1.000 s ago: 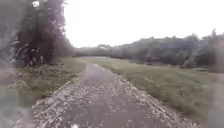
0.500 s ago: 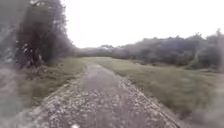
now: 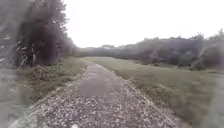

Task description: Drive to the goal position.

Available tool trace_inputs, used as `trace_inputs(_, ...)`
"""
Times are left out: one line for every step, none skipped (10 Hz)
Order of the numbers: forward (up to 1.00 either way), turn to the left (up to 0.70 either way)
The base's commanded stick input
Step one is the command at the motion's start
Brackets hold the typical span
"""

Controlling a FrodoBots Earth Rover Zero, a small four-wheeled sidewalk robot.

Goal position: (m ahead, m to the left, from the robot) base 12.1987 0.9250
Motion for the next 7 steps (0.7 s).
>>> trace_inputs(0.85, 0.16)
trace_inputs(0.85, 0.09)
trace_inputs(0.85, 0.03)
trace_inputs(0.85, 0.01)
trace_inputs(0.85, 0.01)
trace_inputs(0.85, 0.01)
trace_inputs(0.85, 0.01)
